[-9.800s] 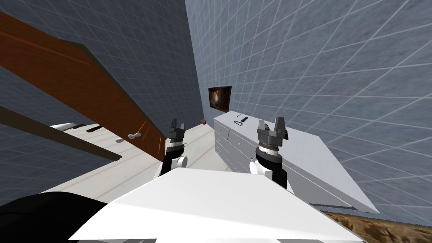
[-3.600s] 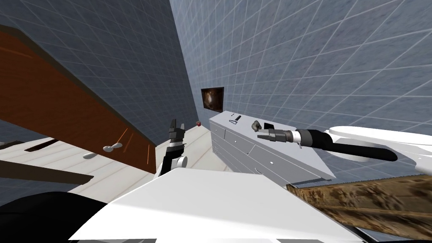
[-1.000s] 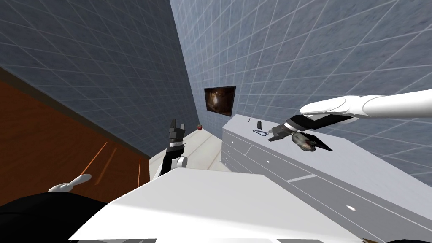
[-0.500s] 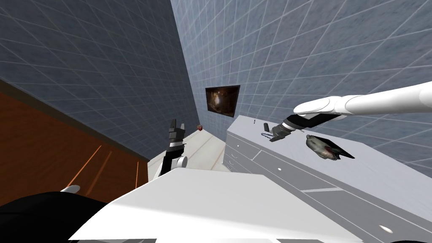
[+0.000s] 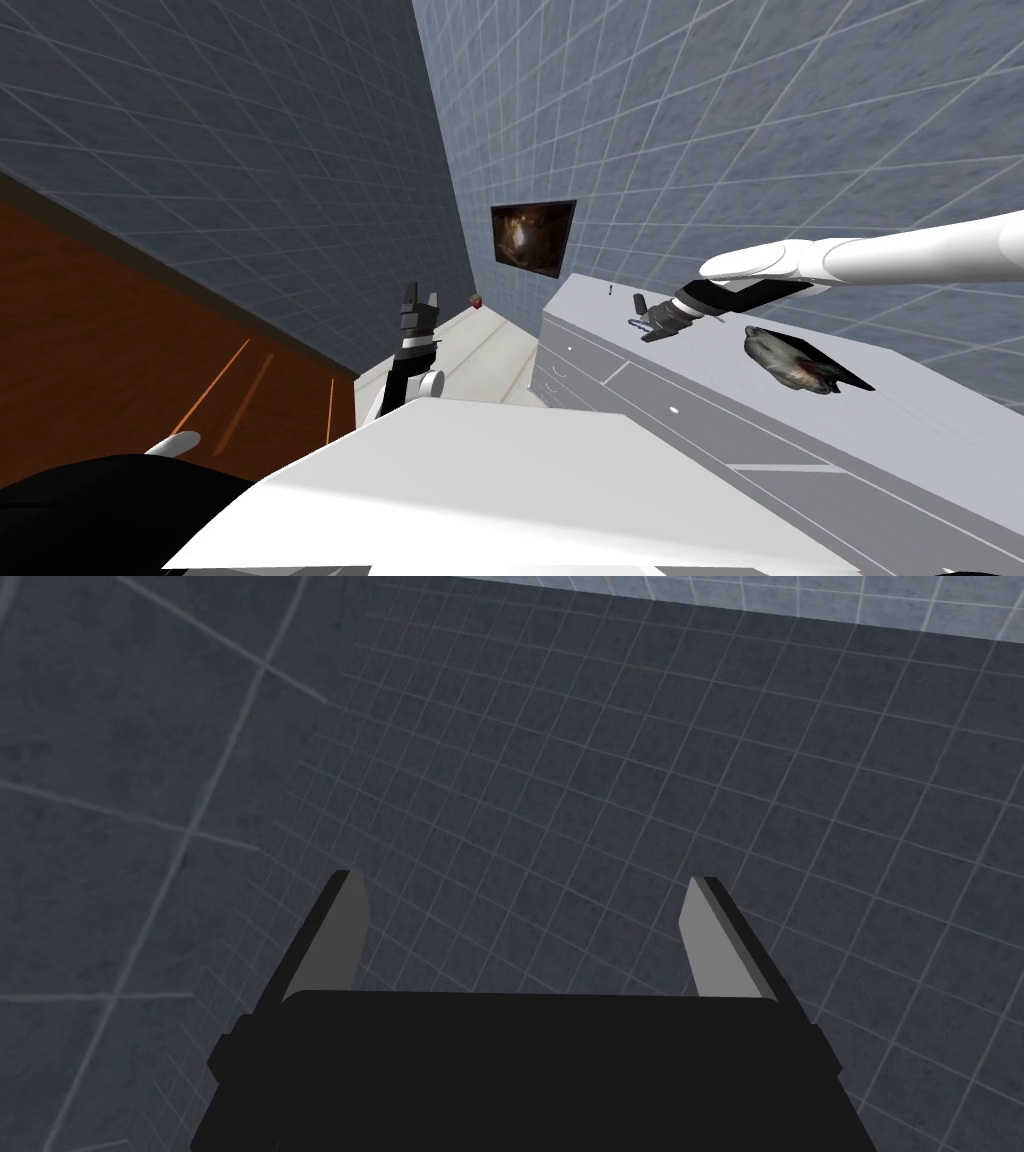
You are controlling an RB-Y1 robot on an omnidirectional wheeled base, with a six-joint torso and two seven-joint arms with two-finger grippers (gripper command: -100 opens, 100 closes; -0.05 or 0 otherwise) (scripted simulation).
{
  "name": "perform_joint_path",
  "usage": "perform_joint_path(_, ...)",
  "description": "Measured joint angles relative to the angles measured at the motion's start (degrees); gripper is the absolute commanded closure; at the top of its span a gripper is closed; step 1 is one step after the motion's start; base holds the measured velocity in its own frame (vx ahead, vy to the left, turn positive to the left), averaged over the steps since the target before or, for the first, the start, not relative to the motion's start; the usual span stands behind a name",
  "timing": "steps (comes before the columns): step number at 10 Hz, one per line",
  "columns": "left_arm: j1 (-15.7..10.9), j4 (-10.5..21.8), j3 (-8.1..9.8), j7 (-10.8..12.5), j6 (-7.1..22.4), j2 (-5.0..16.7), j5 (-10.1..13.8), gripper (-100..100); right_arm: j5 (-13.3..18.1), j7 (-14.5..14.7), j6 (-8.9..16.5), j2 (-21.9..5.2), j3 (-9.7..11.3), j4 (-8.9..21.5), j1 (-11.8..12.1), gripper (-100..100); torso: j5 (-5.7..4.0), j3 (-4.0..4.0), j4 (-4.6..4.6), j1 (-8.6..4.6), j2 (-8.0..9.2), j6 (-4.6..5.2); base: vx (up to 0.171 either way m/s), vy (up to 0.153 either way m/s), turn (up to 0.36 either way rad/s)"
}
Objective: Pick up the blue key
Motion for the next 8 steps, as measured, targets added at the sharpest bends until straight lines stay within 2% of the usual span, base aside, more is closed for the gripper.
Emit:
perform_joint_path(4,0.0,0.0,0.00,0.0,0.0,0.0,0.0,0,0.0,0.1,-0.1,0.0,0.0,0.0,0.0,100,-0.02,0.02,0.01,-0.03,0.03,0.03,0.000,0.000,0.000)
perform_joint_path(5,0.0,0.0,0.00,0.0,0.0,0.0,0.0,0,0.0,0.1,-0.1,0.0,0.0,0.0,0.0,0,-0.03,0.02,0.01,-0.03,0.03,0.03,0.000,0.000,0.000)
perform_joint_path(6,0.0,0.0,0.00,0.0,0.0,0.0,0.0,0,0.0,0.1,-0.1,0.0,0.0,0.0,0.0,100,-0.03,0.02,0.01,-0.02,0.03,0.03,-0.011,-0.018,-0.111)
perform_joint_path(8,0.0,0.0,0.00,0.0,0.0,0.0,0.0,0,0.1,-1.1,-1.9,-1.2,0.2,0.3,-2.2,100,-0.01,0.09,0.06,-0.08,0.12,0.06,-0.011,-0.019,-0.045)
